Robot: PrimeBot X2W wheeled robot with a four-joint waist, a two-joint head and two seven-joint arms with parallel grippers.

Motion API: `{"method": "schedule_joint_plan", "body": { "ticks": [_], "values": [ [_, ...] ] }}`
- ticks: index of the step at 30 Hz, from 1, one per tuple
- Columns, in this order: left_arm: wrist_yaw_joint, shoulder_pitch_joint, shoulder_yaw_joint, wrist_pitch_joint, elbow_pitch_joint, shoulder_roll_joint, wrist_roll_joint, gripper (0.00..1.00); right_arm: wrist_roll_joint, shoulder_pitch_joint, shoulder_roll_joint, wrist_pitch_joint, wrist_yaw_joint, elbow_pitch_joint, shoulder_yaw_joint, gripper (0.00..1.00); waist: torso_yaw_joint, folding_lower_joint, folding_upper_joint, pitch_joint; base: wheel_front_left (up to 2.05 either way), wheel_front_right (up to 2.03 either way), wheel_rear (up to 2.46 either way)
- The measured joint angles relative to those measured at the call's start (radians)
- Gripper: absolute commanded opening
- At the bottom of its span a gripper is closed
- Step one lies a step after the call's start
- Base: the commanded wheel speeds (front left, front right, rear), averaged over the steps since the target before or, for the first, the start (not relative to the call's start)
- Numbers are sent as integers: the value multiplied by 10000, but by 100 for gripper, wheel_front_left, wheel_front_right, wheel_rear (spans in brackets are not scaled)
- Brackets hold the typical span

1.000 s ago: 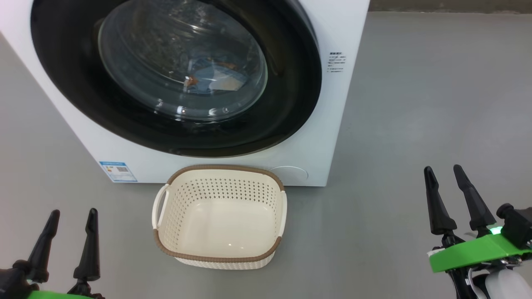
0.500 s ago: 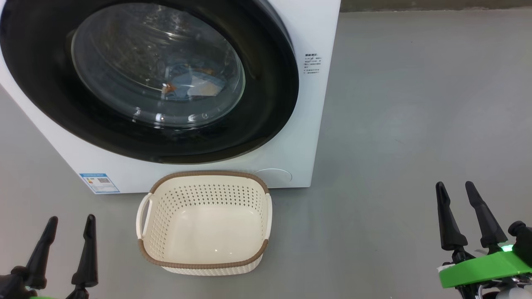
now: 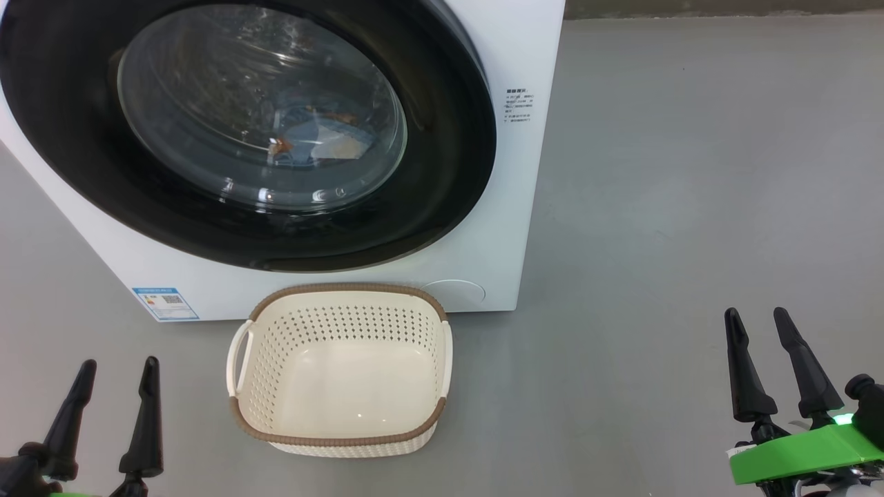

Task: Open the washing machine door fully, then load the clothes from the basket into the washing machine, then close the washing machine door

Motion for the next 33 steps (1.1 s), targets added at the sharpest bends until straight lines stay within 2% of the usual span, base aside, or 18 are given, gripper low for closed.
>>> {"method": "schedule_joint_plan", "body": {
  "ticks": [27, 28, 33],
  "values": [
    [0, 6, -19, 0, -44, 36, -4, 100, -10, 1, 13, 0, 0, -46, 2, 100, 115, 0, 0, -7, 0, 0, 0],
    [0, 10, -35, 0, -44, 36, -6, 0, -10, 1, 17, 0, 0, -48, 2, 0, 116, 0, 0, -9, 0, 0, 0],
    [2, 137, -257, 13, 454, -537, -21, 0, 6, 81, 316, 61, 2, 591, 92, 0, 117, 0, 0, -9, 0, 0, 0]
  ]
}}
